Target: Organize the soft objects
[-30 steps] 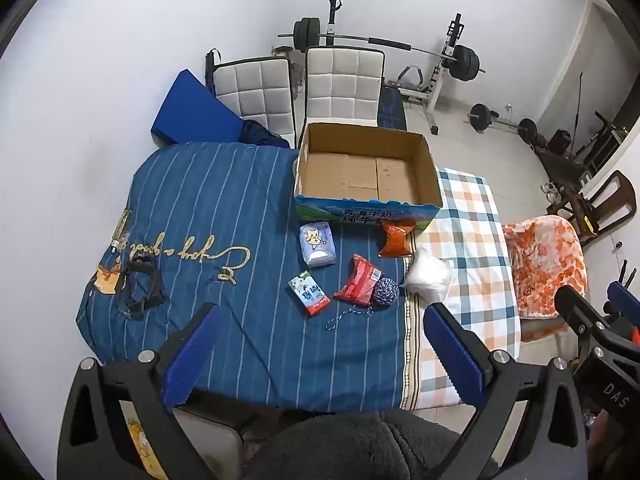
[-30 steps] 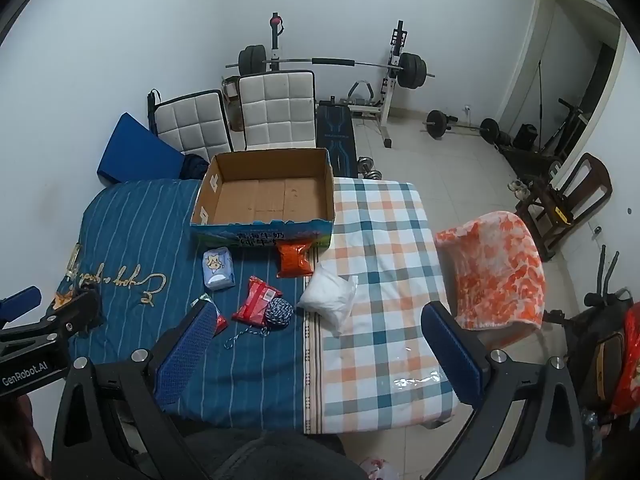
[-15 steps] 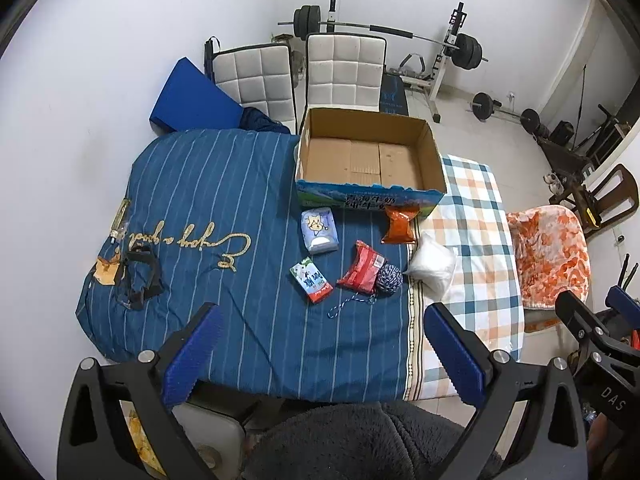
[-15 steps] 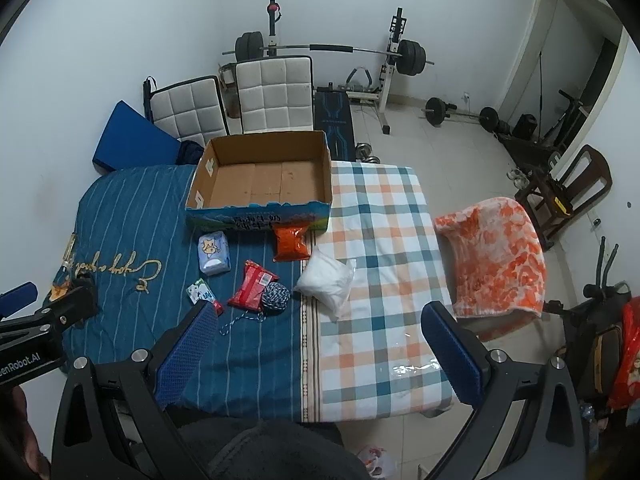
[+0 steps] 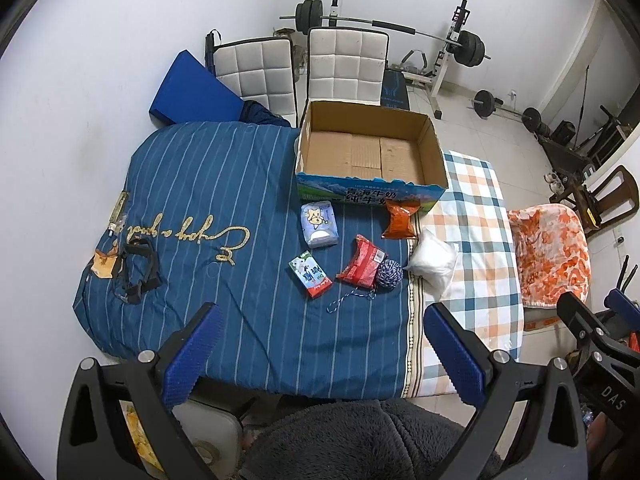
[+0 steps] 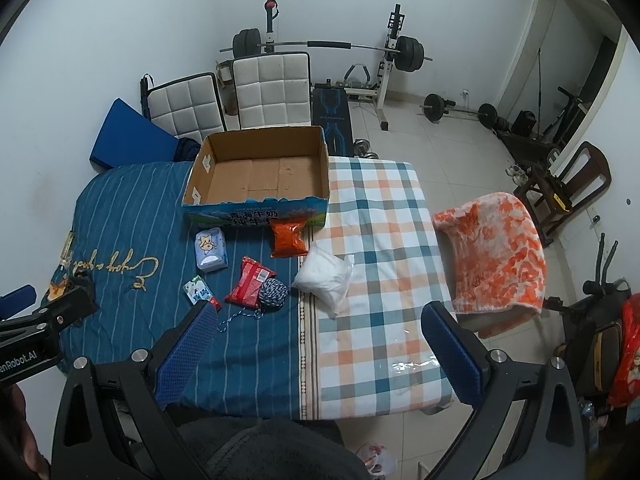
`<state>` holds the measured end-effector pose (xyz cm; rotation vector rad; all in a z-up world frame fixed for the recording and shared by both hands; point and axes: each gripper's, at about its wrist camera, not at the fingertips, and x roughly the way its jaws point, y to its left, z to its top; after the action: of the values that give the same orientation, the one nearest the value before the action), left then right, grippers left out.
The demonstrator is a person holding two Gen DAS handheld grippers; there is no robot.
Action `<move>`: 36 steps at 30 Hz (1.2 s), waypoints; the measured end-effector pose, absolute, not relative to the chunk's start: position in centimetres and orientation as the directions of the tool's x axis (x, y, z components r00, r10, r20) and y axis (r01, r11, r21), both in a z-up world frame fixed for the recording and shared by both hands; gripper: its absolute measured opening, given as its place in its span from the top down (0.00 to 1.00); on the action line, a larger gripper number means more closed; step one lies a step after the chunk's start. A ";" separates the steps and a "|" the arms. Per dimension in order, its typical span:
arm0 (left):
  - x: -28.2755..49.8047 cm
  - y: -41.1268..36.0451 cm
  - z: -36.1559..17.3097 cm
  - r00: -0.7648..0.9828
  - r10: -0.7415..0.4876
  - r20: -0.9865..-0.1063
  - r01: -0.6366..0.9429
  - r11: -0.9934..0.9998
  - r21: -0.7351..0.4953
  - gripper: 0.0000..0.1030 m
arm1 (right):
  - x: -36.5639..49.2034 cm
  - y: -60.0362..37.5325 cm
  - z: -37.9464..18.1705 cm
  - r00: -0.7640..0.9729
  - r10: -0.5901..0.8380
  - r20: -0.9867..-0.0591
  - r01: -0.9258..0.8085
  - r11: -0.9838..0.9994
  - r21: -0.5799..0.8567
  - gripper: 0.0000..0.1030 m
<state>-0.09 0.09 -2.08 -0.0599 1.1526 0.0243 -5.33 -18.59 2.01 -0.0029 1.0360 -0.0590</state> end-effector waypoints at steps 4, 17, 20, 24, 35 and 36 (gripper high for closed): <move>-0.1 0.1 -2.1 0.409 -0.011 -0.912 -0.047 0.998 -0.033 0.00 | -5.3 -18.6 2.0 0.511 -0.049 -0.858 0.045 0.999 -0.031 0.00; -0.4 -0.2 -2.3 0.413 -0.017 -0.910 -0.050 0.998 -0.041 0.00 | -5.2 -19.6 2.3 0.528 -0.057 -0.847 0.067 0.997 -0.026 0.00; -0.5 -0.2 -2.2 0.415 -0.017 -0.909 -0.049 0.998 -0.041 0.00 | -5.3 -19.6 2.5 0.532 -0.059 -0.845 0.065 0.997 -0.030 0.00; -0.3 -0.2 -2.0 0.415 -0.017 -0.910 -0.051 0.998 -0.041 0.00 | -5.2 -19.6 2.6 0.534 -0.062 -0.843 0.068 0.997 -0.031 0.00; -0.2 -0.1 -1.5 0.421 -0.013 -0.907 -0.055 0.998 -0.040 0.00 | -5.3 -19.3 3.9 0.563 -0.072 -0.823 0.069 0.997 -0.040 0.00; -0.2 -0.2 -1.5 0.420 -0.015 -0.907 -0.055 0.998 -0.041 0.00 | -5.3 -19.4 4.0 0.564 -0.072 -0.822 0.070 0.997 -0.038 0.00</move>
<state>-0.24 -0.15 -1.49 -0.0683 1.1372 0.0254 -5.35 -19.39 4.03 -0.0014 0.9675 -0.0835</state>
